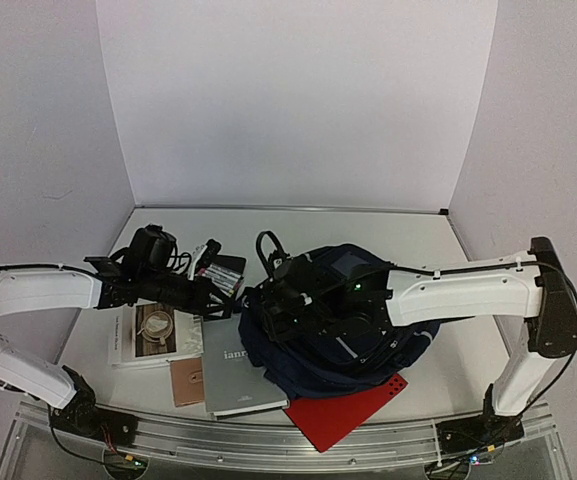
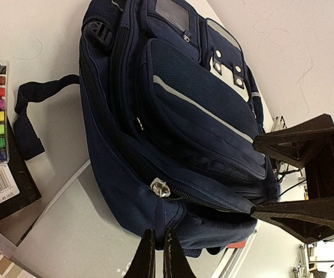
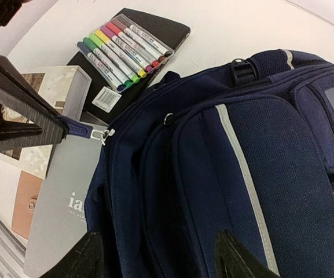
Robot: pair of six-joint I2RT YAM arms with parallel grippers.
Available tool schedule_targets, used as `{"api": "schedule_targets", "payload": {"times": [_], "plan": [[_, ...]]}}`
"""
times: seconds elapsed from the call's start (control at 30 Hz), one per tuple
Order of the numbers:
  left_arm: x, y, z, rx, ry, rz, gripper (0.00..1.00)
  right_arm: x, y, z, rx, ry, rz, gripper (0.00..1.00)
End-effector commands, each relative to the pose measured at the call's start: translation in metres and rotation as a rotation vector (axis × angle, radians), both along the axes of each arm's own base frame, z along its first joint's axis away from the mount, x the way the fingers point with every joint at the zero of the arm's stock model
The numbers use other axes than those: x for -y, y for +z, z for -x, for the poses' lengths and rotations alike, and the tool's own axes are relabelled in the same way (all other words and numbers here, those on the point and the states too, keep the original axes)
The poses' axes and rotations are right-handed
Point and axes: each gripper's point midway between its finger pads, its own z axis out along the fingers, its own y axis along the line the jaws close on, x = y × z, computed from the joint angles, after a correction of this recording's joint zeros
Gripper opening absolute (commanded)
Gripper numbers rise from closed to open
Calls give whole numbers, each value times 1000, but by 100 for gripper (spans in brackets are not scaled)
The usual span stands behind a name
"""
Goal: Pack the student bag
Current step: Unzip the student bag at the center of the board.
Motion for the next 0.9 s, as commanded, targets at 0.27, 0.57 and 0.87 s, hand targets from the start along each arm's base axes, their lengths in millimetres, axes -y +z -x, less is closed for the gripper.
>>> {"api": "schedule_targets", "payload": {"times": [0.27, 0.57, 0.87], "plan": [[-5, 21, -2, 56, 25, 14, 0, -32, -1, -11, 8, 114, -1, 58], [-6, 25, -4, 60, 37, 12, 0, -37, 4, -21, 51, 134, 9, 1], [-31, 26, -56, 25, 274, -135, 0, -26, 40, 18, 117, 208, -25, 0]]}}
